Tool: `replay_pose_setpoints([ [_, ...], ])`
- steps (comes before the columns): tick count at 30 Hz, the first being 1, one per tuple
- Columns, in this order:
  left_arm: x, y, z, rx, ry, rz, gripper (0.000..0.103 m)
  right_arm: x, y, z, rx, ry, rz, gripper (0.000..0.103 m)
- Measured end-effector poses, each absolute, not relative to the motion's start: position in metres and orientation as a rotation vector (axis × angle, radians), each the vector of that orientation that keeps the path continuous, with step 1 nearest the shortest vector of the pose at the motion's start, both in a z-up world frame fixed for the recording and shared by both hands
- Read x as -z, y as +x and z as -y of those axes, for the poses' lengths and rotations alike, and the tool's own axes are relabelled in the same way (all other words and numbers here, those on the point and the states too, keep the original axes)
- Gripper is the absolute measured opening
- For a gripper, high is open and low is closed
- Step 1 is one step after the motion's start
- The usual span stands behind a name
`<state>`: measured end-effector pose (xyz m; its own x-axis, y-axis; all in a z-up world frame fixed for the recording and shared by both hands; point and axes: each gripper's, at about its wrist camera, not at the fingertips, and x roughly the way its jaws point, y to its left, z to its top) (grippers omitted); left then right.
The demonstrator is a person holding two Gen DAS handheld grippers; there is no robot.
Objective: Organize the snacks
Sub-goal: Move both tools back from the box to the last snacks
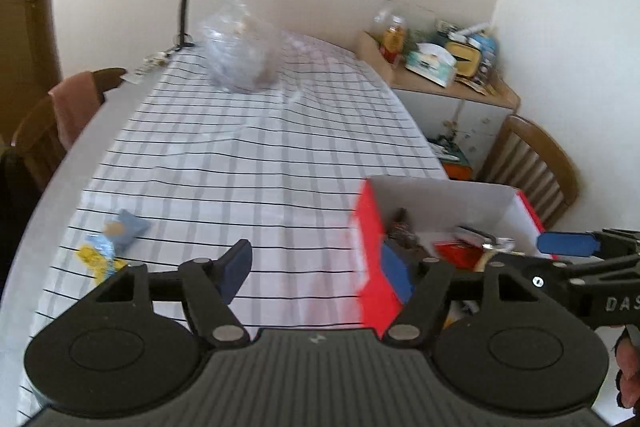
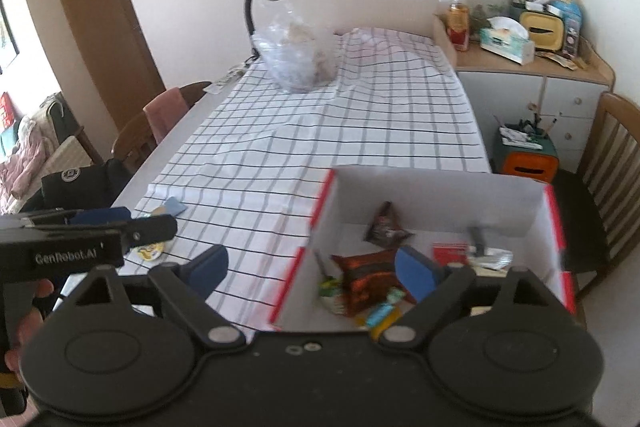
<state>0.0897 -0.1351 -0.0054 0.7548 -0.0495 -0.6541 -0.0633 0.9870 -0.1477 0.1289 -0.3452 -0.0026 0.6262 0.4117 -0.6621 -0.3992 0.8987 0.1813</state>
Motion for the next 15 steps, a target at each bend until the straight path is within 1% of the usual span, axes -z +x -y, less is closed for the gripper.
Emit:
replay_pose_setpoints([
  [3,0.006,0.083,0.105,-0.021,-0.159,-0.708,0.072,0.004,0.124,0.321,-0.478,0.012,-0.757,0.097],
  [5,0.007,0.079,0.085,-0.024,-0.152,-0.704,0.074,0.004,0.119,0.301,-0.499,0.001,-0.745,0.101],
  [7,0.008,0.077,0.066,-0.030,-0.149,-0.698,0.079,0.005,0.116,0.281,-0.513,-0.007,-0.738,0.101],
  [9,0.009,0.075,0.047,-0.027,-0.150,-0.694,0.081,0.007,0.113,0.261,-0.528,-0.015,-0.740,0.102],
  [15,0.020,0.075,-0.010,-0.021,-0.139,-0.691,0.085,0.018,0.111,0.202,-0.553,-0.048,-0.753,0.103],
])
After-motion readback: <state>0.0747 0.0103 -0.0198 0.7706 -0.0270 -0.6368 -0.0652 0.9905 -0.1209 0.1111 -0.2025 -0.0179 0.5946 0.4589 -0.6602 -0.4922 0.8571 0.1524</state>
